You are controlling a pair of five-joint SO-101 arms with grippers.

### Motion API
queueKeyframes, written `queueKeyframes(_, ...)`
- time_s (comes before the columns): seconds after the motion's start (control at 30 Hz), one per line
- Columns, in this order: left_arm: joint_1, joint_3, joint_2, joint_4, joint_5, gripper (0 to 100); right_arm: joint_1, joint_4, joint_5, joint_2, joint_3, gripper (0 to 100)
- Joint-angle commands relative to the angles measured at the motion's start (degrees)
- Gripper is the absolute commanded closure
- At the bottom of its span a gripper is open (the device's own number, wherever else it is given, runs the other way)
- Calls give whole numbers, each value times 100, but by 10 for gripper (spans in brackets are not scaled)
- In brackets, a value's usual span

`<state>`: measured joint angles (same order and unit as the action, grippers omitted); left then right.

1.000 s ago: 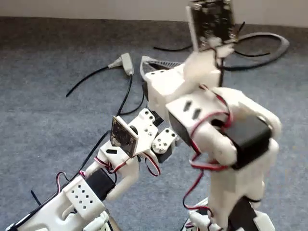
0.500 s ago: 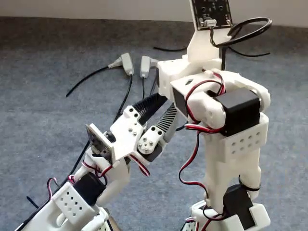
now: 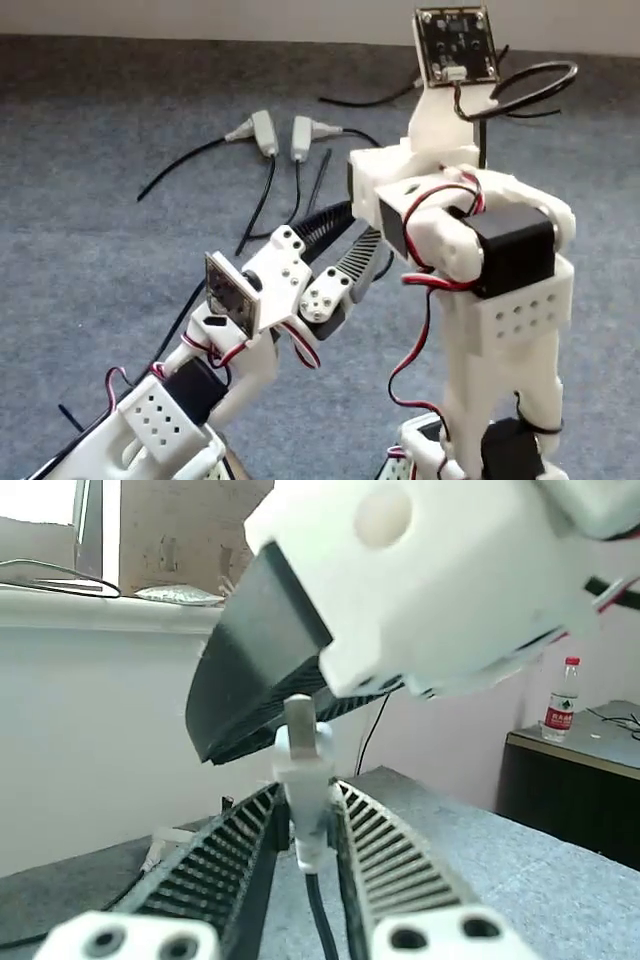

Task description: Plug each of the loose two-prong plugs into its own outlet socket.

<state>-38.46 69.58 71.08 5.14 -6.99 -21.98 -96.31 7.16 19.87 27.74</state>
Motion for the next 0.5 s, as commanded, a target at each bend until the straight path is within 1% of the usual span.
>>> queueKeyframes(0.0, 119, -435, 48, 149, -35, 993, 593, 954, -484, 796, -1930, 991)
queueKeyframes(0.17, 119, -444, 48, 149, -35, 993, 963, 2607, -835, 2044, -4356, 991)
queueKeyframes(0.3, 119, -426, 48, 149, -35, 993, 1051, 3670, -1213, 2897, -6018, 991)
queueKeyframes(0.37, 119, -409, 48, 149, -35, 993, 1086, 4031, -1380, 3204, -6527, 991)
queueKeyframes(0.47, 101, -409, 48, 149, -35, 993, 1086, 4286, -1644, 3389, -6774, 991)
